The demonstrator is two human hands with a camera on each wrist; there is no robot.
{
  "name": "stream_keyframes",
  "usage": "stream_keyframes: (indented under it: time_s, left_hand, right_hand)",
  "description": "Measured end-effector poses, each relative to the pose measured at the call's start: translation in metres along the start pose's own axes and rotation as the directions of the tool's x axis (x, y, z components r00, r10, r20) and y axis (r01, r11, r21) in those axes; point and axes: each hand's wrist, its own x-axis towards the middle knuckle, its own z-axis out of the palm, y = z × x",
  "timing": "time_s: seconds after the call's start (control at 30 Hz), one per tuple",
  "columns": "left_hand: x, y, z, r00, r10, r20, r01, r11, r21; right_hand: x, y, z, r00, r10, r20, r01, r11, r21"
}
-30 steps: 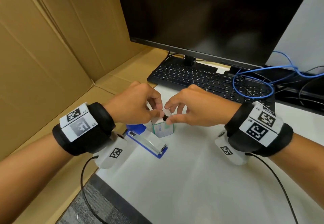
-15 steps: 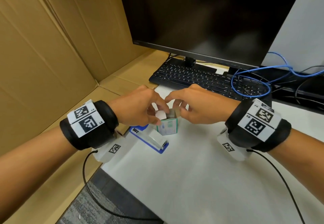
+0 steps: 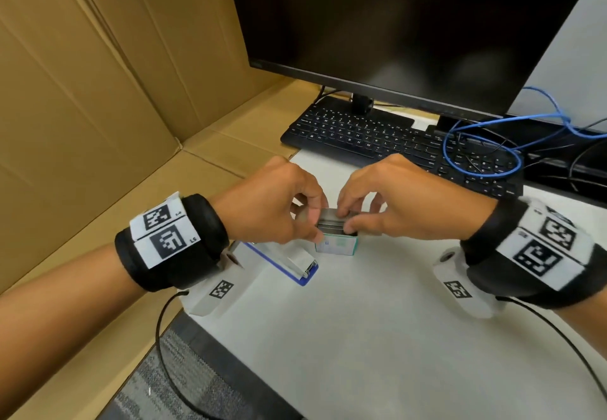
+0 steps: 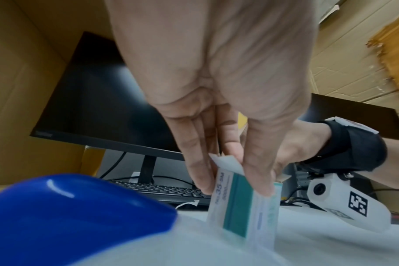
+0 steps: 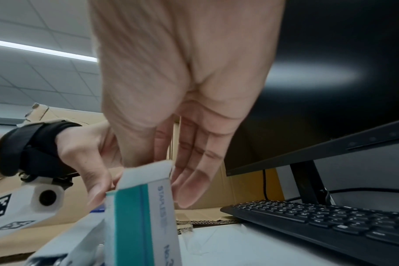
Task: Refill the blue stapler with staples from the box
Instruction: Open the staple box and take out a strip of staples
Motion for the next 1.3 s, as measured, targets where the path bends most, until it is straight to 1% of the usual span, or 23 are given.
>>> stream_keyframes:
  time_s: [0.1,0.3,0.47,0.6,0.7,0.77,0.83,0.9,1.07,1.3]
  left_hand:
    - [-0.002,0.007,0.007,0.998,0.04,-0.038,-0.04,0.999,-0.01]
    - [-0.005,0.014,0.015,0.994,0.073,-0.083,-0.072,0.997,0.011]
    - [-0.007,0.015,0.016,0.991,0.097,-0.09,-0.094,0.995,0.039]
    - [-0.006,0.016,0.016,0.99,0.097,-0.098,-0.092,0.994,0.055]
    - [-0.005,0.018,0.016,0.992,0.088,-0.093,-0.084,0.995,0.052]
    - [-0.004,0.018,0.016,0.992,0.082,-0.095,-0.077,0.995,0.056]
    - [-0.003,0.018,0.016,0.992,0.078,-0.102,-0.072,0.995,0.062]
    - [-0.003,0.018,0.016,0.99,0.079,-0.117,-0.072,0.996,0.057]
    - [-0.005,0.019,0.018,0.988,0.082,-0.13,-0.076,0.996,0.048]
    - [-0.003,0.015,0.02,0.988,0.071,-0.137,-0.07,0.997,0.017]
  right_hand:
    - [-0.009,-0.002,0.001,1.0,0.004,0.024,-0.003,1.0,-0.031]
    - [-0.013,-0.011,0.01,0.999,-0.001,0.049,0.011,0.979,-0.205]
    - [-0.009,-0.015,0.016,0.991,0.085,0.106,-0.046,0.945,-0.324]
    - [-0.006,-0.016,0.019,0.983,0.139,0.118,-0.09,0.933,-0.349]
    - [-0.002,-0.021,0.017,0.98,0.173,0.093,-0.126,0.917,-0.377]
    - [0.002,-0.025,0.015,0.978,0.201,0.063,-0.154,0.887,-0.436]
    - [0.006,-0.028,0.015,0.978,0.203,0.055,-0.153,0.867,-0.475]
    - [0.008,-0.028,0.016,0.977,0.204,0.066,-0.15,0.87,-0.47]
    - [0.006,-0.026,0.015,0.976,0.187,0.116,-0.135,0.925,-0.356]
    - [0.002,-0.021,0.016,0.982,0.168,0.089,-0.138,0.951,-0.277]
